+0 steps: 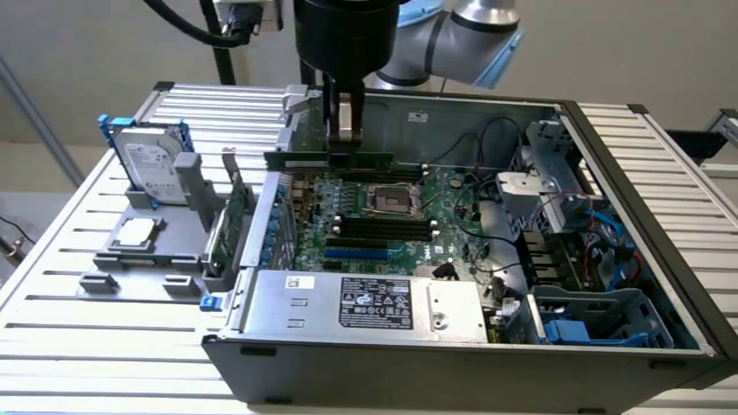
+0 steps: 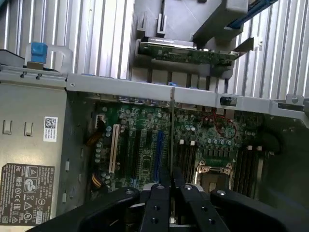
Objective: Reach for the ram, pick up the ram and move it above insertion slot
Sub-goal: 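Pick up the ram and move it above insertion slot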
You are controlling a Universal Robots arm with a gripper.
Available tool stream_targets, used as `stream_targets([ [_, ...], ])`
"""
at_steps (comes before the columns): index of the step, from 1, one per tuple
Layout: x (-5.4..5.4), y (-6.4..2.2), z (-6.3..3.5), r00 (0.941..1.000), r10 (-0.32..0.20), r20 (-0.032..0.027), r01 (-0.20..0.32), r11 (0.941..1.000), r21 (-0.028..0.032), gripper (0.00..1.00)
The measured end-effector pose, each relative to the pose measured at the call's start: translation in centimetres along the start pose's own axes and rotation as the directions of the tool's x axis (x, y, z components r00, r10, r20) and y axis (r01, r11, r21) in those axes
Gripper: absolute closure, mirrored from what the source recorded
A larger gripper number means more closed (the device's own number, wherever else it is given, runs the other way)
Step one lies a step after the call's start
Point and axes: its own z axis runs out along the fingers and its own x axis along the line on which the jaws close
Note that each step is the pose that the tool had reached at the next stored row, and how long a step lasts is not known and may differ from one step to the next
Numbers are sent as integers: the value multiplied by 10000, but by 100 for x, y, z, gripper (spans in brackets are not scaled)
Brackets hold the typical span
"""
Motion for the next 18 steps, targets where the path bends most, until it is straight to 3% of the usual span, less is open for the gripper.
stream_targets([
  [8,-129,-283,29,10000,1,-1,-1,10000,-1,87],
  [18,-205,-620,43,10000,36,-5,-36,10000,4,87],
])
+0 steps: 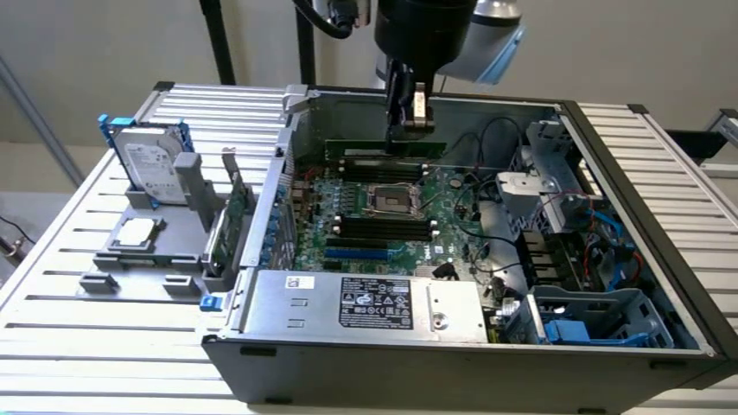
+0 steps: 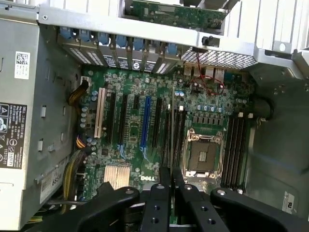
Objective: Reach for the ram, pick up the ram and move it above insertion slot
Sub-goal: 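Pick up the ram and move it above insertion slot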
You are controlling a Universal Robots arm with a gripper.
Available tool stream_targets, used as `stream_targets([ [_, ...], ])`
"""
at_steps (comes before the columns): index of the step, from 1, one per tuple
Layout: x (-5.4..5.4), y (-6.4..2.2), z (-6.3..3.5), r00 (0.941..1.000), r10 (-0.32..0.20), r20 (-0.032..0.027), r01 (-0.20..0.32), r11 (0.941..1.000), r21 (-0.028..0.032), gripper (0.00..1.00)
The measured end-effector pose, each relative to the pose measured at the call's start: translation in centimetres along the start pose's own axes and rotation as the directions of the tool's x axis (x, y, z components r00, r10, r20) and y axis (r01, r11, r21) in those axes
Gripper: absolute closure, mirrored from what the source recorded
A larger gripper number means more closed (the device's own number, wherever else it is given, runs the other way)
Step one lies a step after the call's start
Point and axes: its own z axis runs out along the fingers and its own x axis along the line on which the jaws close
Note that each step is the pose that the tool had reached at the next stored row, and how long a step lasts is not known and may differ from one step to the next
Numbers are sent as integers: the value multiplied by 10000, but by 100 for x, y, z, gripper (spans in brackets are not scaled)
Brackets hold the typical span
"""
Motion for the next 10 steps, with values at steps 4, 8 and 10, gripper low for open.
stream_targets([
  [4,-21,-73,6,9999,138,-3,-138,9999,16,87],
  [8,-53,-101,15,9995,309,2,-309,9995,37,87],
  [10,-85,-110,21,9994,338,1,-338,9994,41,87],
])
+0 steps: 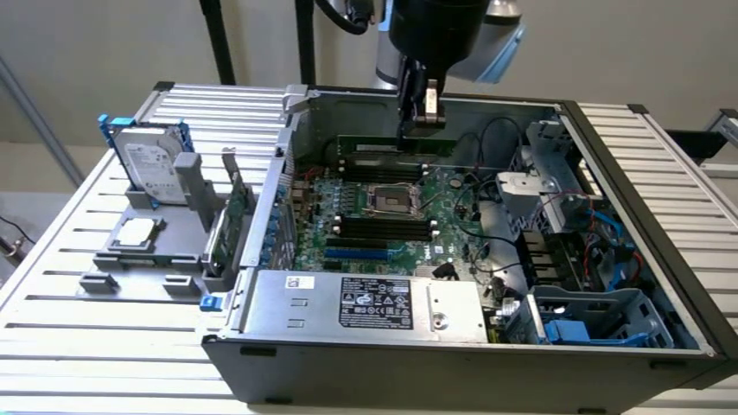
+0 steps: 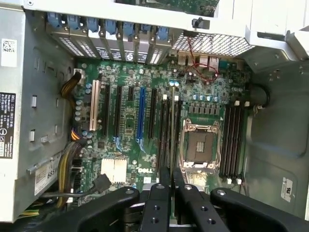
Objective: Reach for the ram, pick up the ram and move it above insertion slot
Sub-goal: 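Pick up the ram and move it above insertion slot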
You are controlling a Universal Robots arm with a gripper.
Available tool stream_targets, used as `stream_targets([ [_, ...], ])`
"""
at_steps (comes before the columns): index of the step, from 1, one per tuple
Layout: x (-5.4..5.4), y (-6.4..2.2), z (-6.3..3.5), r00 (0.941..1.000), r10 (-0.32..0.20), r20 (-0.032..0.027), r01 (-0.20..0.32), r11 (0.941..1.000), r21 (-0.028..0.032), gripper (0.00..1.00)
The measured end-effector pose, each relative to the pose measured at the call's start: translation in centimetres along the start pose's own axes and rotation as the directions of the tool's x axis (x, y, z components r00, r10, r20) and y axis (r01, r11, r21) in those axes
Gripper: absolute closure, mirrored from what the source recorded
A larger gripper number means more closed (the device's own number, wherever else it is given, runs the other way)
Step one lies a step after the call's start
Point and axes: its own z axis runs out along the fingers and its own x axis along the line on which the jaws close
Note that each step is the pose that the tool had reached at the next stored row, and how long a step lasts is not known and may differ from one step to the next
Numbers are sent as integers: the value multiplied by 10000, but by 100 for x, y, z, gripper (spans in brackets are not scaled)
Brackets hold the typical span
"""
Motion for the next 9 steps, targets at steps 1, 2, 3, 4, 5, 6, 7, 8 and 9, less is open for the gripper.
stream_targets([
  [1,-19,-3,3,10000,14,-4,-14,10000,1,87],
  [2,-35,-5,6,10000,27,-8,-27,10000,3,87],
  [3,-53,-6,7,10000,37,-18,-37,10000,4,87],
  [4,-64,-7,8,10000,43,-23,-43,10000,5,87],
  [5,-69,-7,9,10000,46,-22,-46,10000,7,87],
  [6,-70,-7,9,10000,45,-22,-45,10000,7,87],
  [7,-70,-7,9,10000,46,-22,-46,10000,7,87],
  [8,-70,-7,9,10000,46,-21,-46,10000,7,87],
  [9,-71,-7,9,10000,47,-21,-47,10000,8,87],
])
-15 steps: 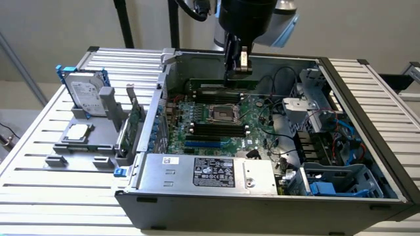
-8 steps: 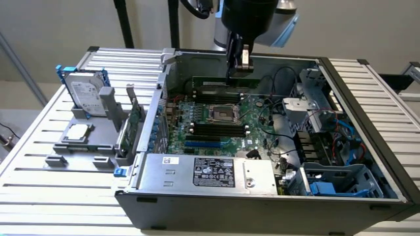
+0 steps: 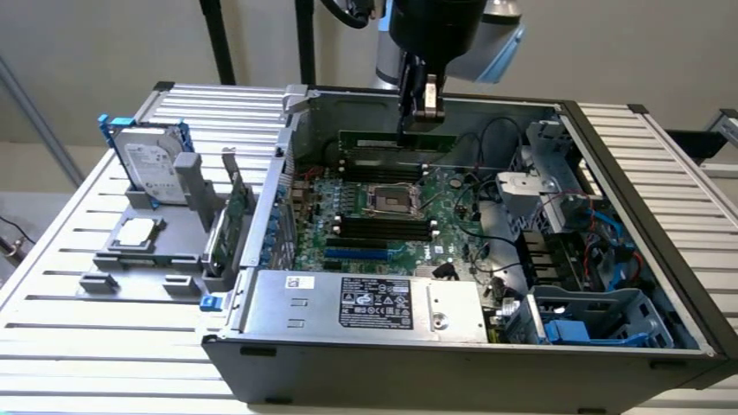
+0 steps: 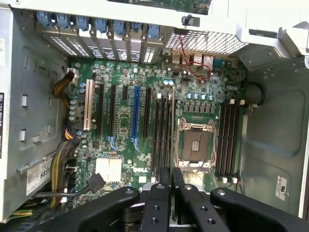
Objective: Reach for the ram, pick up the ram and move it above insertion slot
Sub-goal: 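Pick up the ram and move it above insertion slot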
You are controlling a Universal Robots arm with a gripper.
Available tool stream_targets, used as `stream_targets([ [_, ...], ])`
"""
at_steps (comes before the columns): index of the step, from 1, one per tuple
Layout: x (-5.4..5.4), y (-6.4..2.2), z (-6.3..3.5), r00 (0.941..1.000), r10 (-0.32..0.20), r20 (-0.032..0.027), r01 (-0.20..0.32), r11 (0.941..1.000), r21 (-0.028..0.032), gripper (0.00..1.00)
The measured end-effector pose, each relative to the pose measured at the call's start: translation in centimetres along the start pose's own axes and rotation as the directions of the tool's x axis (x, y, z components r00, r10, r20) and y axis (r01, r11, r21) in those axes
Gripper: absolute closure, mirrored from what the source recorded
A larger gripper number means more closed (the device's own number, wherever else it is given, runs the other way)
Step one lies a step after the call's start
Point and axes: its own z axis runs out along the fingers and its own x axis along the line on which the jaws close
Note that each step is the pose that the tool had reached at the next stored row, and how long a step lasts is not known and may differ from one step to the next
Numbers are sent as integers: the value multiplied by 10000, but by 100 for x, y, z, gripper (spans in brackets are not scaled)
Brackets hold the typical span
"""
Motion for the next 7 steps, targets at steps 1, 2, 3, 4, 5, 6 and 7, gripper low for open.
stream_targets([
  [1,-1,0,0,10000,0,0,0,10000,0,87],
  [2,0,0,0,10000,0,0,0,10000,0,87],
  [3,0,0,0,10000,0,0,0,10000,0,87],
  [4,-1,0,0,10000,0,0,0,10000,0,87],
  [5,0,0,0,10000,0,0,0,10000,0,87],
  [6,0,0,0,10000,0,0,0,10000,0,87],
  [7,-1,0,0,10000,0,0,0,10000,0,87],
])
